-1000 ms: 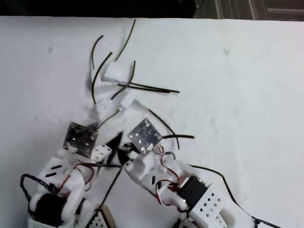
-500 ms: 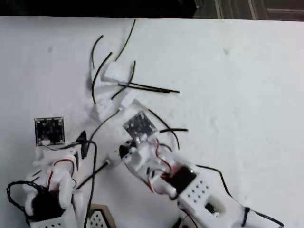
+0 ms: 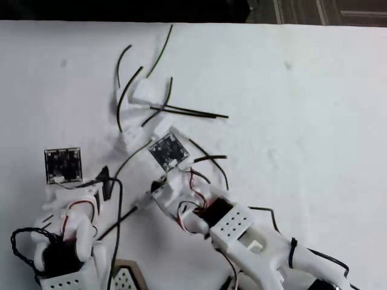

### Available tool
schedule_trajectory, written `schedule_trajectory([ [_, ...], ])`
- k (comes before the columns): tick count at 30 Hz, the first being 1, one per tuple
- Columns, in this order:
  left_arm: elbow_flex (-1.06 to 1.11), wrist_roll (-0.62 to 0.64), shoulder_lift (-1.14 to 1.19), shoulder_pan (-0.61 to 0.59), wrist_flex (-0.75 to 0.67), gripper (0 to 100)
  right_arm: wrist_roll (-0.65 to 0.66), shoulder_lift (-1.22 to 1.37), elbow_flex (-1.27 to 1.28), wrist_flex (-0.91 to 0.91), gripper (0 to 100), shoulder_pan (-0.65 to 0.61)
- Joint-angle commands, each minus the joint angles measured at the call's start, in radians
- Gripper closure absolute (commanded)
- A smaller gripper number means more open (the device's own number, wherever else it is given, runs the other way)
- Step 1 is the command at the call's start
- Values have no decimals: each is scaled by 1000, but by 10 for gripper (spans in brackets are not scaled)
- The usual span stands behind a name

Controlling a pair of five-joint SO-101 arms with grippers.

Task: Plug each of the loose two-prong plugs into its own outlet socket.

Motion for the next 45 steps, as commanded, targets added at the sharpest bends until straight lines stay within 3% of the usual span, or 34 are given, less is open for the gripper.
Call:
schedule_trajectory([
  [1,-5,3,1,-8,-20,747,12,2,-46,-36,982,12],
  [18,-3,3,1,-7,-15,747,15,105,-44,-104,982,13],
  [38,-2,3,1,-7,-17,747,195,171,-46,-16,981,-36],
  [45,-2,3,1,-7,-17,747,250,343,-124,33,981,-47],
])
